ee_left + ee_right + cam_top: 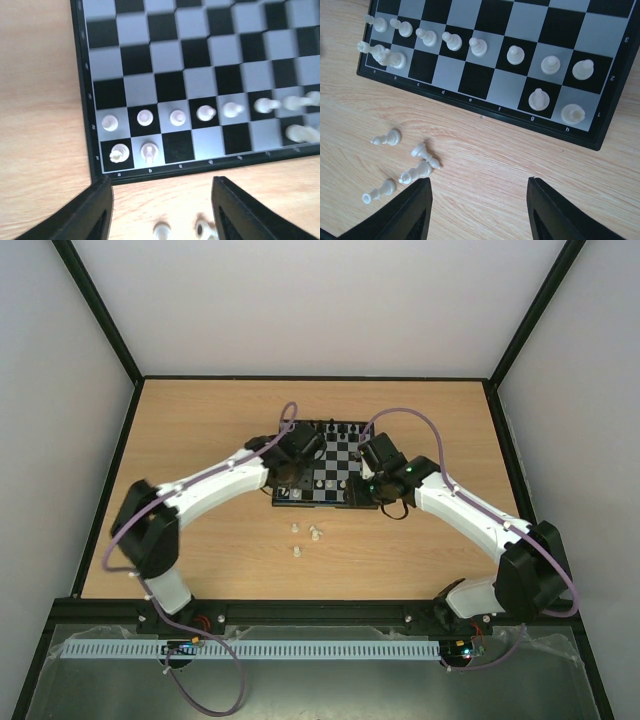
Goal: Set up the chess pieces on the board
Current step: Pick up the chess piece at the center of the board.
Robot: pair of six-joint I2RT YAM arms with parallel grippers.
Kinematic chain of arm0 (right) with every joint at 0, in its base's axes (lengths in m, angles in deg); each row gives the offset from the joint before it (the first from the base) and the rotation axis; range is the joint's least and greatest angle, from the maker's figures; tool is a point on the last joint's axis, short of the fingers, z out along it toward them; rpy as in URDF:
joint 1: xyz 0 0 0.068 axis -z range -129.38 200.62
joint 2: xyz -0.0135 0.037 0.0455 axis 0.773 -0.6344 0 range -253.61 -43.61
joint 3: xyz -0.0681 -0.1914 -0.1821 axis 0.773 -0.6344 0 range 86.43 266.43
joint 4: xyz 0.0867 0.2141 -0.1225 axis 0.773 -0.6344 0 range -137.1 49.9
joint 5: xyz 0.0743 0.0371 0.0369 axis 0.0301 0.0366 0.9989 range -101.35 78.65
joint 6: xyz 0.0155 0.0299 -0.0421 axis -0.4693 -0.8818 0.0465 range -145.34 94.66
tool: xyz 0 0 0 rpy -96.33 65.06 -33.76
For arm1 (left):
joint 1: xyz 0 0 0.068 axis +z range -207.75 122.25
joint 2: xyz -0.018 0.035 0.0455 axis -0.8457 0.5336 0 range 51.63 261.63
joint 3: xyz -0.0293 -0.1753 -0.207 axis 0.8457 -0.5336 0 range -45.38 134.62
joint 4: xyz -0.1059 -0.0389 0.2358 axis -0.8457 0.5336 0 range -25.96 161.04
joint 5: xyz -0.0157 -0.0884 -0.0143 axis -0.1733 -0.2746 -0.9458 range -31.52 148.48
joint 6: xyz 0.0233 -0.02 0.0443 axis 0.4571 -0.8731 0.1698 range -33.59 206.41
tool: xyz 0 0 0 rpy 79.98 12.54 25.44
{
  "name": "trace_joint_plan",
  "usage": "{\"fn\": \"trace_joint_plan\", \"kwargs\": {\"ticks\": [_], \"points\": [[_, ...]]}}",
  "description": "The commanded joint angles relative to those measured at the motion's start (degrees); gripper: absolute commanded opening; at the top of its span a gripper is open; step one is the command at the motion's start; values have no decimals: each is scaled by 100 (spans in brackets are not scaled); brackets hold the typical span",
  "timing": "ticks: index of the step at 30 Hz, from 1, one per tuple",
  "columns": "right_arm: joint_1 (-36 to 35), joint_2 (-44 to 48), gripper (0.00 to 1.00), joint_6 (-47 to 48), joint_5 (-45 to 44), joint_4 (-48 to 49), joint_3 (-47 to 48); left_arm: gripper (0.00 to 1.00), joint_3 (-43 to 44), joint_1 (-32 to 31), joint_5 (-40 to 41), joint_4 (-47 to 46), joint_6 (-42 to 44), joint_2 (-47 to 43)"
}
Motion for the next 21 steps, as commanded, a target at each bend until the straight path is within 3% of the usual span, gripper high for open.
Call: {"fn": "trace_joint_plan", "kwargs": {"ticks": [1,4,6,10,13,15,21], "points": [[-34,74,54,8,164,-92,-131,62,-352,-229,443,42,68,-1279],[-164,21,59,-8,326,-6,-143,77,-1065,-256,408,-333,5,-2294],[-382,-87,60,-87,244,20,-102,97,-1493,-259,390,-464,-89,-2899],[-929,-454,60,-284,9,37,10,99,-2114,-259,370,-532,-319,-3802],[-1330,-740,53,-446,-188,28,119,99,-2479,-253,303,-570,-415,-4271],[-1594,-1012,48,-543,-364,-22,248,99,-2615,-258,245,-571,-449,-4473],[-2102,-1660,47,-824,-753,-161,644,100,-2764,-257,183,-488,-421,-4807]]}}
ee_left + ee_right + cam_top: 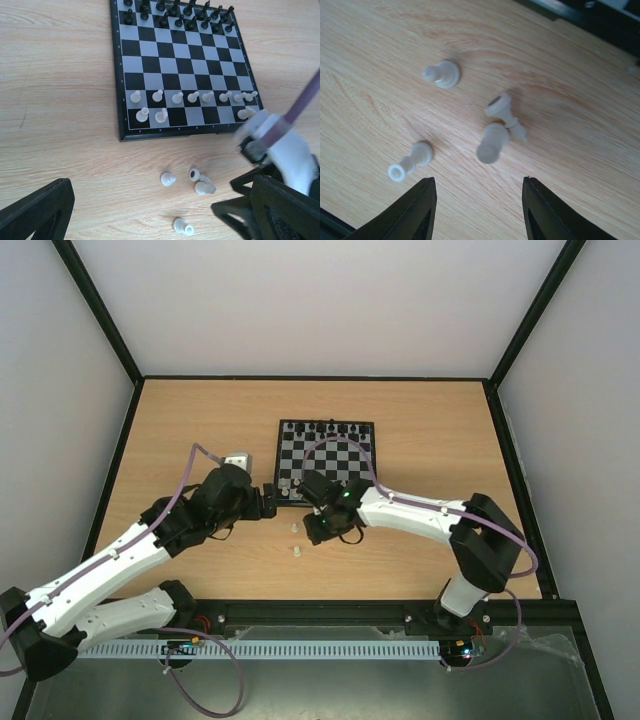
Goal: Set up the chess pieces on the board
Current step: Pick up the chess piece at the center of the board.
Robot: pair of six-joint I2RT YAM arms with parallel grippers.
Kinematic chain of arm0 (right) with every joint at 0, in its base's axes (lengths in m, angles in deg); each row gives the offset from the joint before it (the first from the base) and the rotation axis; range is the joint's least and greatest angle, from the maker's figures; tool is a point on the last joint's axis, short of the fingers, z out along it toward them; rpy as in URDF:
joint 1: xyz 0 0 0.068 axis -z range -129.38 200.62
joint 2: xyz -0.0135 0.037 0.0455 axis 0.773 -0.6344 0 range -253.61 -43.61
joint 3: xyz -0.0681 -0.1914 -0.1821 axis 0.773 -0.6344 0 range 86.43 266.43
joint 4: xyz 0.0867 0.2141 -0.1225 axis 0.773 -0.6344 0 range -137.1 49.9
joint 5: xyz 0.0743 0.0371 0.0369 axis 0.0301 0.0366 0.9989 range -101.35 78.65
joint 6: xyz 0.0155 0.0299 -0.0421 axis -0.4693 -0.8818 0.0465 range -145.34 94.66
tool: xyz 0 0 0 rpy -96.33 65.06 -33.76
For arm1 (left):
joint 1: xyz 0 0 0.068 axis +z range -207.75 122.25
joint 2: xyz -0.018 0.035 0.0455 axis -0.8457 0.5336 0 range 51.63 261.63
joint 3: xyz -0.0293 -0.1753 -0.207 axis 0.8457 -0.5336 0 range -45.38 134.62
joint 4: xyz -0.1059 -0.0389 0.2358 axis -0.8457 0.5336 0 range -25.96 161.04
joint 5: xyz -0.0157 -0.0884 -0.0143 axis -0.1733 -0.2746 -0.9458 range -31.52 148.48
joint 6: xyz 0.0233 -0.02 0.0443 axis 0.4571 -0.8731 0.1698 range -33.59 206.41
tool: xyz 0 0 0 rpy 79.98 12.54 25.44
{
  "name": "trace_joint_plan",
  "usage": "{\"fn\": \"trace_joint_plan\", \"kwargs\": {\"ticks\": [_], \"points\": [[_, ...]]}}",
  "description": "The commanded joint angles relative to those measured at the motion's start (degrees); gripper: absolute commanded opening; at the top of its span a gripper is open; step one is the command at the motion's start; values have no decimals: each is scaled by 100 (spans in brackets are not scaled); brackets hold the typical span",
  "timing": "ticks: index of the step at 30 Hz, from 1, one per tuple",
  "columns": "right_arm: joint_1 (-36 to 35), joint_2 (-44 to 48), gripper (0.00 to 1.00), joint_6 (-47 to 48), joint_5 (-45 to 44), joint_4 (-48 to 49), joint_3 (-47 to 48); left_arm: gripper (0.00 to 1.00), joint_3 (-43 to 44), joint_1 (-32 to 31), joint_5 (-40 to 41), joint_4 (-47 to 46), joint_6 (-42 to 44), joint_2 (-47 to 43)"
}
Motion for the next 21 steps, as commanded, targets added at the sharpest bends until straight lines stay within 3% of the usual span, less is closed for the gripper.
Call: {"fn": "trace_joint_plan", "kwargs": {"ticks": [1,14,21], "points": [[-228,-378,47,-312,-419,-291,372,99,-76,13,-28,15,-25,-243],[-256,-972,32,-423,-652,-501,719,99,-151,25,127,173,53,-481],[-269,-941,31,-406,-605,-534,630,99,-186,23,127,155,64,-441]]}}
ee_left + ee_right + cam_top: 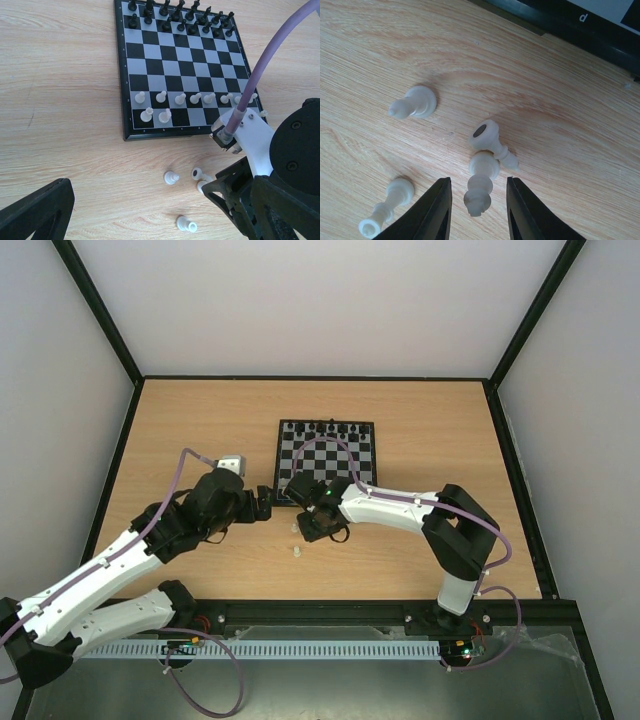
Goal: Set up the chess pieces on the board
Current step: Pick up the chess piece at the center of the board.
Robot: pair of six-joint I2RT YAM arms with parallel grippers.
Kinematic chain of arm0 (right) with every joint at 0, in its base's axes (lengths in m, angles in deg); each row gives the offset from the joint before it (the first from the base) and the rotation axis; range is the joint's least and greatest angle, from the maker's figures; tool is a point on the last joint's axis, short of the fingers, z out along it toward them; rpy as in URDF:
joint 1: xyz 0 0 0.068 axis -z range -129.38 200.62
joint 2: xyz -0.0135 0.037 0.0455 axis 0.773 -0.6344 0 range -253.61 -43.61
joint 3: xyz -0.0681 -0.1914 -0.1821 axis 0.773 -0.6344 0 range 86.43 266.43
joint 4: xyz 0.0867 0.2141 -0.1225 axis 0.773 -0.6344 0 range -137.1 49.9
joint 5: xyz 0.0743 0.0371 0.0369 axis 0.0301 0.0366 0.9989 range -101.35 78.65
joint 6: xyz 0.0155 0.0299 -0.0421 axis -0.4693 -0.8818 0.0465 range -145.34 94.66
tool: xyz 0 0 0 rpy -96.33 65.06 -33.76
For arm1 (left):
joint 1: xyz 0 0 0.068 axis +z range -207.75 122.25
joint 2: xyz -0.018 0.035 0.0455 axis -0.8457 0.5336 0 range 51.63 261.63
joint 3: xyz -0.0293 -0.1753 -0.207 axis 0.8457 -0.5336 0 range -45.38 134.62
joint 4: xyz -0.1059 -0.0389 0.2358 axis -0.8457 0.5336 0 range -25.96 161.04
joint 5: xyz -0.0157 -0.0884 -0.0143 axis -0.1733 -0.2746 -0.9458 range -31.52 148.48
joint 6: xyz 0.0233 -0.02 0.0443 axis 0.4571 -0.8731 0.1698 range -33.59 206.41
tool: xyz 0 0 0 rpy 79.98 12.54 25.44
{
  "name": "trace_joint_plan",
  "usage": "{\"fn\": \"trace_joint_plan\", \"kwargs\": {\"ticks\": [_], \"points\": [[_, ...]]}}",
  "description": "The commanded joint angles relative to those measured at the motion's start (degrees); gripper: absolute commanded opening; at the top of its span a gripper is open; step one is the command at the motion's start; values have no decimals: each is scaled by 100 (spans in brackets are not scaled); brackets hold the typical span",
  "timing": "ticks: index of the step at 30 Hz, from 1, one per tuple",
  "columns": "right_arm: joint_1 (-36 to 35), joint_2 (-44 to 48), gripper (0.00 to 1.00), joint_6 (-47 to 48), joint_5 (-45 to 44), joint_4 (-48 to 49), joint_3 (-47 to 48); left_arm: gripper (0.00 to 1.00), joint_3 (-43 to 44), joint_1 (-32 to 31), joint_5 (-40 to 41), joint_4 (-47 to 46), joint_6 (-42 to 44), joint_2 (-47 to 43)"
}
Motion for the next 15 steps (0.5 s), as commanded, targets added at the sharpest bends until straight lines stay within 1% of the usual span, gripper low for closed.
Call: {"fn": "trace_joint_plan", "kwargs": {"ticks": [1,3,9,11,15], "points": [[-34,2,30,-41,-70,-392,33,99,-81,21,68,48,63,-23],[-39,47,25,-32,-62,-405,-18,100,-95,20,64,34,55,-8],[-46,86,23,-1,-57,-419,-113,100,-117,21,33,-31,49,46],[-45,99,15,14,-48,-410,-135,99,-107,24,29,-43,44,74],[-42,197,10,14,-68,-425,-158,99,-101,22,16,-43,47,106]]}}
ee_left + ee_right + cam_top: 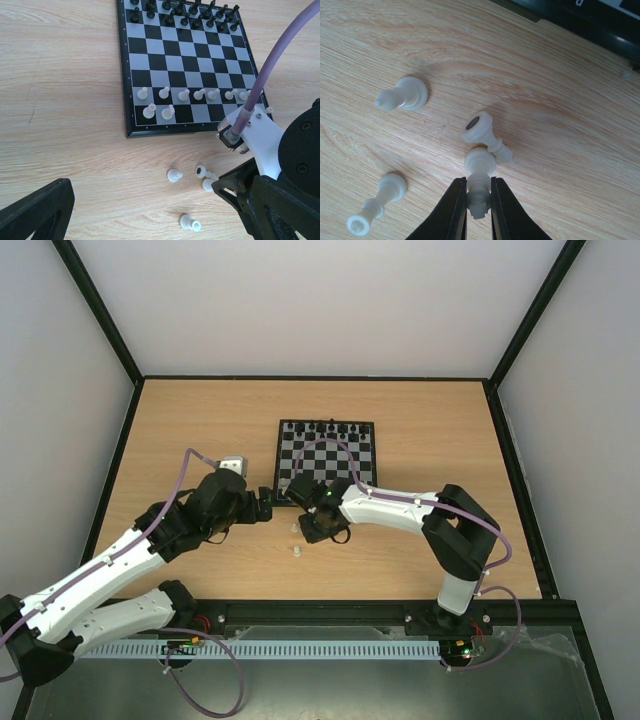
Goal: Set up the chess pieces on the board
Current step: Pick up the chess piece at the center of the board, then place the chess piece on the chessboard.
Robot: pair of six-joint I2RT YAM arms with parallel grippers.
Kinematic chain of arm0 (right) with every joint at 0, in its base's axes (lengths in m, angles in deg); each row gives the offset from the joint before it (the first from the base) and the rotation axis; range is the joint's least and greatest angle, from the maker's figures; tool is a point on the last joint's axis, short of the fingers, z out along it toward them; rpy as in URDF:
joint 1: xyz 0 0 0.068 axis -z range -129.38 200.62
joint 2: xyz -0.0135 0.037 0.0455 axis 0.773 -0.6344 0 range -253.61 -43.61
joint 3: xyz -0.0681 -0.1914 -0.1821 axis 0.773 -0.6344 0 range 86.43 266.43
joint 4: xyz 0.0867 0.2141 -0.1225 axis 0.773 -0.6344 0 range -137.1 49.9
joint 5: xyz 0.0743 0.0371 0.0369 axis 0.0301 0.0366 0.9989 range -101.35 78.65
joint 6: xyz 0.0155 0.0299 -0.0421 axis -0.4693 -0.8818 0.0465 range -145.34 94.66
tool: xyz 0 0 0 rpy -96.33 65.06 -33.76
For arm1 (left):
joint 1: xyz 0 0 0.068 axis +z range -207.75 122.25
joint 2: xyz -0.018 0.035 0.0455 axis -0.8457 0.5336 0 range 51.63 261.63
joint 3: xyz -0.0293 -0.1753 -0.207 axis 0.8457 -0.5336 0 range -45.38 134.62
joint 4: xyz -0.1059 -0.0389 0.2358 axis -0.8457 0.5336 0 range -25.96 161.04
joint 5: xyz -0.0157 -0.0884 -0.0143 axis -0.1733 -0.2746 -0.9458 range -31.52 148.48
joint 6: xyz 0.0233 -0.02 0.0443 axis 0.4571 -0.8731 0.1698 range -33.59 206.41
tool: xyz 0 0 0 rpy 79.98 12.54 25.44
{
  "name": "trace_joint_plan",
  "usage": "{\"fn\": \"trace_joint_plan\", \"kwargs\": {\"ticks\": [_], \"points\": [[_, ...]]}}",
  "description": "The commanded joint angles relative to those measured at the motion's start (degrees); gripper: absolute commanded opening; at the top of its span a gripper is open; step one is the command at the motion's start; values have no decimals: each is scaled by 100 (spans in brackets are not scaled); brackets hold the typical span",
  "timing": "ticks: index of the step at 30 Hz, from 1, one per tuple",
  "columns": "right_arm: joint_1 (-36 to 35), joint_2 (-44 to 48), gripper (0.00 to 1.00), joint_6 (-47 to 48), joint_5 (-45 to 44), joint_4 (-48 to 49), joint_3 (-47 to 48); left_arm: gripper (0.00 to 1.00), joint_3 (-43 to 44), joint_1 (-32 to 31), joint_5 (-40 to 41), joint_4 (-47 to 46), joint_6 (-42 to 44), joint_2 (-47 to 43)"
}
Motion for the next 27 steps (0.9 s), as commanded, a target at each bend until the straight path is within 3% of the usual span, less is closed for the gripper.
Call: {"fn": "trace_joint_plan", "kwargs": {"ticks": [1,11,19,27], "points": [[-45,244,10,4,-70,-367,-94,99,-30,24,9,-40,42,45],[81,820,12,254,-554,-1293,930,99,50,23,5,22,50,-5],[753,334,12,705,-614,-1587,1787,99,75,22,40,86,76,-47],[895,82,11,851,-638,-1664,2091,99,114,29,86,110,116,-65]]}}
